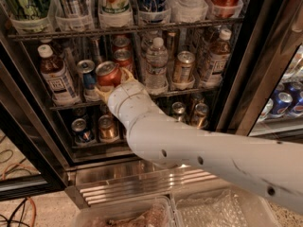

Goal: Pick coke can from middle shelf of fridge

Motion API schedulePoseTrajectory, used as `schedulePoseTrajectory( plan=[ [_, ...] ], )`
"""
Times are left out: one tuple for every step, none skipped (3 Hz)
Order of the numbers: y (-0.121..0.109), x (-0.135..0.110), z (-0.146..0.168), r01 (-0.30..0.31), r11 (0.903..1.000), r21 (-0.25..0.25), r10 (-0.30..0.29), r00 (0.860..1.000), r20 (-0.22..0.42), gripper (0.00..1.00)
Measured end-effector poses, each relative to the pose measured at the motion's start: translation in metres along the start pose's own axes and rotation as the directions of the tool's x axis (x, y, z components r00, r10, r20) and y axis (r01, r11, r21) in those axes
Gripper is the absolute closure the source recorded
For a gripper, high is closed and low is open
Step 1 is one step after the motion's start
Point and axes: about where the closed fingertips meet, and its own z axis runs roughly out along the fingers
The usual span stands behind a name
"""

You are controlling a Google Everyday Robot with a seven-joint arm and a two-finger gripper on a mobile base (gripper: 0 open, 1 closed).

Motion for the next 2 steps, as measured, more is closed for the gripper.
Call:
schedulePoseTrajectory(
  plan=[
    [0.007, 0.012, -0.037, -0.022, 0.9997, -0.005, 0.022, 0.997, -0.076, 1.0],
    [0.01, 0.018, -0.06, -0.033, 0.9994, -0.009, 0.031, 0.992, -0.12, 1.0]
  ],
)
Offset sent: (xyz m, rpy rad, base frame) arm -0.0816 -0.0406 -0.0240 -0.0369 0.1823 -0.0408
